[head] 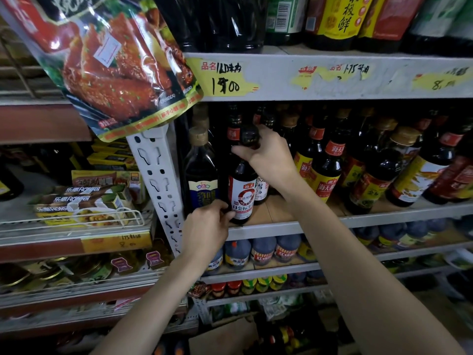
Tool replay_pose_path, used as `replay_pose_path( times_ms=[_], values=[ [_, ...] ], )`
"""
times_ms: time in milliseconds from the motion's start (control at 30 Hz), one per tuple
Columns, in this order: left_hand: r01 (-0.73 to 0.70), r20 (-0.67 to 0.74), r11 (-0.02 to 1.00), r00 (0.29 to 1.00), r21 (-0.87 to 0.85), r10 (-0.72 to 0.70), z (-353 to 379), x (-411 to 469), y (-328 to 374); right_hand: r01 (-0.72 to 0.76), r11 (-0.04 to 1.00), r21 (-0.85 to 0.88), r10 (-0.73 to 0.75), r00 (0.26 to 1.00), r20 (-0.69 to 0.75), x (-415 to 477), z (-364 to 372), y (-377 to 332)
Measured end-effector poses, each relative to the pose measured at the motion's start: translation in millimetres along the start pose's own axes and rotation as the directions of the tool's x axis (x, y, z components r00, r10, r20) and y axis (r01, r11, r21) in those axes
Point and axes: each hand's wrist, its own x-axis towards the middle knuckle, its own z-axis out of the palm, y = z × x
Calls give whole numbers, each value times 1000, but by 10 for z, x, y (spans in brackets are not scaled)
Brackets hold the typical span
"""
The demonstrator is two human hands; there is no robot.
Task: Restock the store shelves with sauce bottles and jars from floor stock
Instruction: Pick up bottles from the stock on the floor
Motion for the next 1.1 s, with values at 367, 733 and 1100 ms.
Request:
replay_pose_path(
  times_ms=[367, 733, 1100],
  values=[
    [97, 127, 995, 987, 3, -97, 307, 72, 77, -93, 967, -237, 90, 996, -21, -157, 181, 62],
    [96, 150, 994, 983, 56, -104, 334, 58, 49, -38, 986, -162, 40, 999, 9, -137, 237, 71],
    [43, 102, 986, 993, 158, -60, 394, -23, 191, -35, 997, -68, 28, 994, -106, -448, 85, 185]
  ],
)
